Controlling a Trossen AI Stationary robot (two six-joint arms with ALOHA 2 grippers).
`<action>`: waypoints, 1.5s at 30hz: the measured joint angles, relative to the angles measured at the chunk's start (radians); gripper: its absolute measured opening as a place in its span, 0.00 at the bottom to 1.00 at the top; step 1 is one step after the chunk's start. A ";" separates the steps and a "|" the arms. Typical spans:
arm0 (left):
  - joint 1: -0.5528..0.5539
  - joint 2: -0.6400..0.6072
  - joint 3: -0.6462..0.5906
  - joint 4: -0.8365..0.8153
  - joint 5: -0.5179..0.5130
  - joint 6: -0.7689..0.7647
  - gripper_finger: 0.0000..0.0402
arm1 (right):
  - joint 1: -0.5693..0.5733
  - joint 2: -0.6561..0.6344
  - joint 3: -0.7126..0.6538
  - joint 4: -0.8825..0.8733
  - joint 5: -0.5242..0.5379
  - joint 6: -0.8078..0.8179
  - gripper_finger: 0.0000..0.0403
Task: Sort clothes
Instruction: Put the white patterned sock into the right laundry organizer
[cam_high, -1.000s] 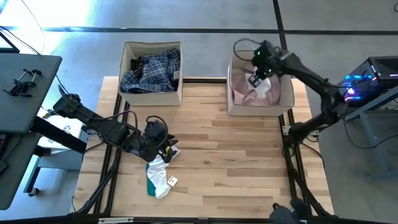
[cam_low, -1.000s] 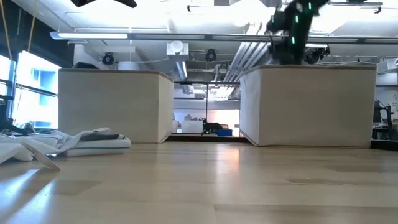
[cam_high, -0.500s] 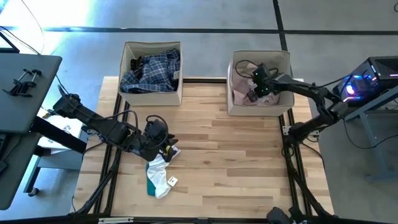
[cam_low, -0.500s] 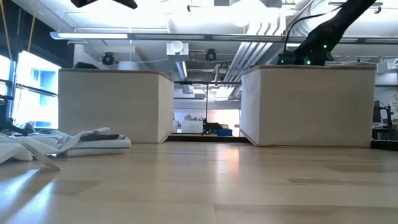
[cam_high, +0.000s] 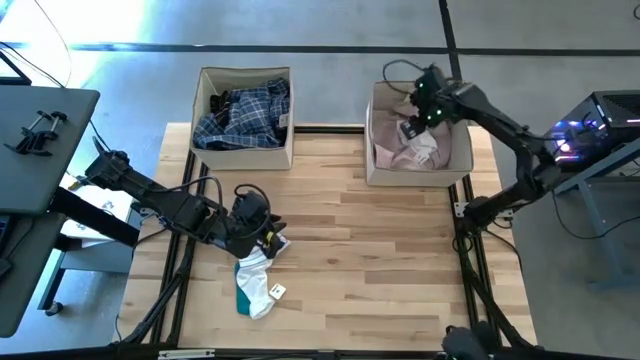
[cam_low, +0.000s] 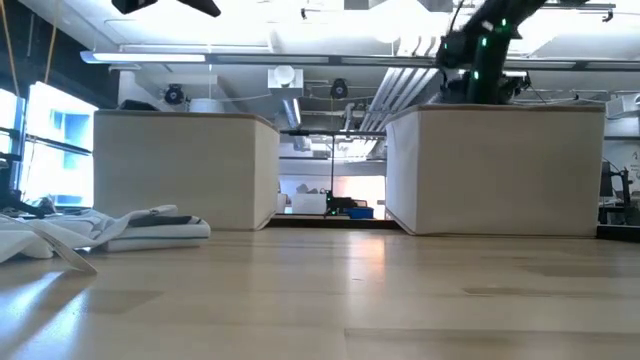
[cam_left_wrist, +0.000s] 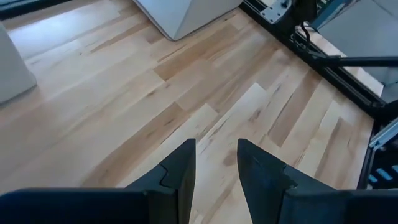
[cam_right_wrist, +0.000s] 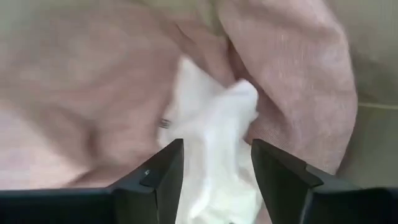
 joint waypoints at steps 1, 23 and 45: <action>-0.001 0.000 0.000 0.000 0.000 -0.014 0.27 | 0.007 -0.009 0.023 -0.013 -0.020 0.014 0.44; -0.092 0.069 -0.148 -0.277 0.435 -0.599 0.28 | 0.834 -0.456 -0.313 0.402 0.066 0.429 0.44; -0.111 0.069 -0.537 0.125 0.568 -0.764 0.03 | 1.012 -0.363 -0.460 0.665 0.102 0.544 0.44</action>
